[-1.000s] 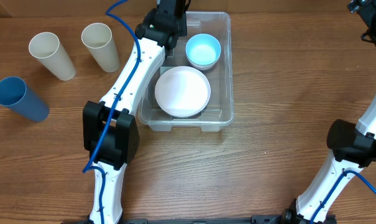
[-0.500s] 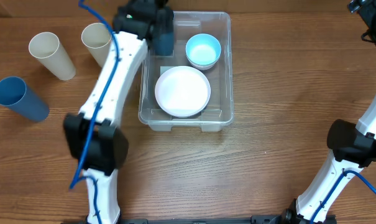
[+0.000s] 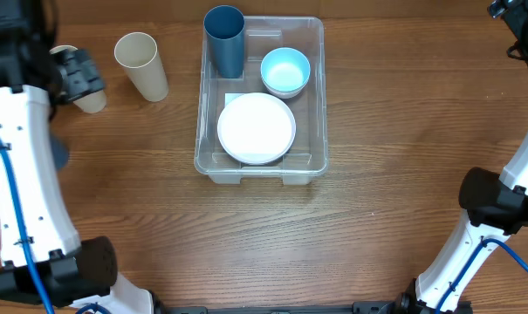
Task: Pack container
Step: 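Release the blue cup and move the left gripper to the other blue cup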
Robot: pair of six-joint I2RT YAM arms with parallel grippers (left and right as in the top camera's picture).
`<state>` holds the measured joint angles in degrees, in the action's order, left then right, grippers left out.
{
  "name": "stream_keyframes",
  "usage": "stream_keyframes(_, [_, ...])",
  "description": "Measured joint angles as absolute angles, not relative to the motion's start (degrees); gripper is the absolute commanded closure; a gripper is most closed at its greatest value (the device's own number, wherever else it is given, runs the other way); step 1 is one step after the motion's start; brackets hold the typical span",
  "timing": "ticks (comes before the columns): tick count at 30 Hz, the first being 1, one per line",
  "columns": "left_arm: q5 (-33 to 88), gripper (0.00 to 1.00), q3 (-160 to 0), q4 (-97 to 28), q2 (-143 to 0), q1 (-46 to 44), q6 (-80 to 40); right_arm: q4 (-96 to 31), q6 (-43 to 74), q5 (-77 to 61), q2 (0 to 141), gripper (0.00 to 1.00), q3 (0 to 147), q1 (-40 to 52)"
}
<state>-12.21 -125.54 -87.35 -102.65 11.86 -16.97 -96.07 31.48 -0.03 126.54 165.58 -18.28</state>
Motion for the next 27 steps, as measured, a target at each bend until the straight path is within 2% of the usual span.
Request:
stream_keyframes(2, [-10.11, 0.00, -121.60, -84.29, -104.22, 18.22, -15.90, -96.05, 31.48, -0.03, 126.54, 0.00, 165.58, -18.28])
stream_keyframes(6, [-7.01, 0.00, -113.93, -74.46, -106.91, 22.68, -13.06, -96.09, 31.51, -0.01, 126.54, 0.00, 165.58, -18.28])
stream_keyframes(10, [-5.15, 0.00, -111.87, -66.67, -112.25, 23.35, -7.57, -96.05, 31.51, -0.03, 126.54, 0.00, 165.58, -18.28])
stream_keyframes(14, [-4.89, 0.00, -111.87, -64.66, -115.70, 23.35, -3.99, -96.05, 31.48, -0.03, 126.54, 0.00, 165.58, -18.26])
stream_keyframes(15, [-4.91, 0.07, -111.87, -64.64, -117.45, 23.35, -3.42, -96.05, 31.51, -0.03, 126.54, 0.00, 165.58, -18.26])
stream_keyframes(16, [-4.91, 0.21, -111.87, -64.66, -118.69, 23.35, -2.94, -96.05, 31.48, -0.03, 126.54, 0.00, 165.58, -18.26])
stream_keyframes(17, [-4.91, 0.45, -111.87, -64.75, -120.27, 23.35, -2.68, -96.05, 31.51, -0.03, 126.54, 0.00, 165.58, -18.28])
stream_keyframes(18, [-4.91, 0.62, -111.87, -65.10, -121.60, 23.35, -2.57, -96.07, 31.51, -0.03, 126.54, 0.00, 165.58, -18.28])
stream_keyframes(21, [-4.89, 0.92, -111.87, -65.65, -122.52, 23.35, -3.09, -96.07, 31.51, -0.01, 126.54, 0.00, 165.58, -18.26])
stream_keyframes(22, [-4.86, 0.96, -111.87, -65.84, -122.52, 23.35, -3.20, -96.01, 31.48, -0.03, 126.54, 0.00, 165.58, -18.28])
stream_keyframes(27, [-3.90, 0.96, -113.95, -72.73, -122.32, 23.75, -5.65, -96.07, 31.48, -0.03, 126.54, 0.00, 165.58, -18.28])
